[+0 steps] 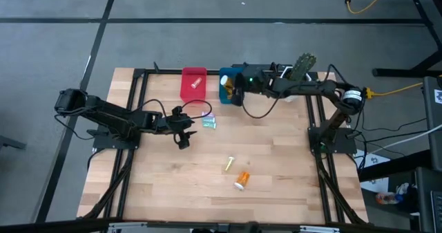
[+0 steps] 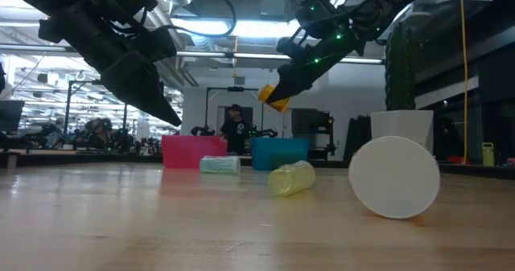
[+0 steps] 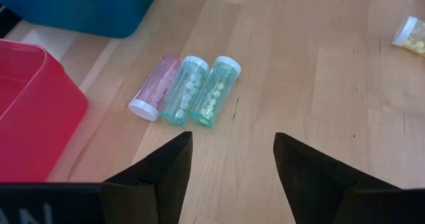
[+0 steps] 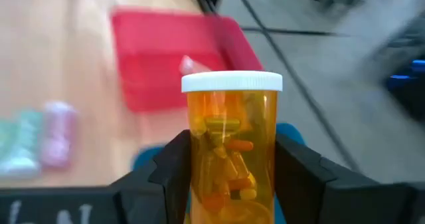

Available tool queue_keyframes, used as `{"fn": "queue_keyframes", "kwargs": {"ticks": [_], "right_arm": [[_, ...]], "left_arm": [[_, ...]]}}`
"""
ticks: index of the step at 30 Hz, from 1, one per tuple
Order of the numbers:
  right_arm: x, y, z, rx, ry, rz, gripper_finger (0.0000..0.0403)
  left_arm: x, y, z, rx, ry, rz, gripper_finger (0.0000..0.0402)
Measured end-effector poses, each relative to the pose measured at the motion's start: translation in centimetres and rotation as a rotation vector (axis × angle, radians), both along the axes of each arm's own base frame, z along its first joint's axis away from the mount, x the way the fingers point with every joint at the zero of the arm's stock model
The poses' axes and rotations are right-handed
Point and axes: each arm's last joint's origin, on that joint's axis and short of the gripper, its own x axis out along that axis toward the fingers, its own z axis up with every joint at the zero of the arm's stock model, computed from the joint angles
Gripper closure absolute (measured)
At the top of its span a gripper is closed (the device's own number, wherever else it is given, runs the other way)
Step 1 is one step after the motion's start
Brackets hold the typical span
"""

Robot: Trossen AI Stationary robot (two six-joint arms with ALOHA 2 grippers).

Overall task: Pick and place medicine bottles into bin by pill shape (circle, oval)
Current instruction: Put the orange capsule bottle into the blue bin

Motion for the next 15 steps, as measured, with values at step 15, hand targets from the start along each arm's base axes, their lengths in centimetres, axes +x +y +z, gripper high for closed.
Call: {"fn": "queue_keyframes", "kwargs": {"ticks": [15], "right_arm": [[-3.7,-5.9,-0.8,0.353,-0.175,-0.225,0.0228]], "left_arm": [[0.0,0.0,0.0,0.001,0.000,0.000,0.0195]]}}
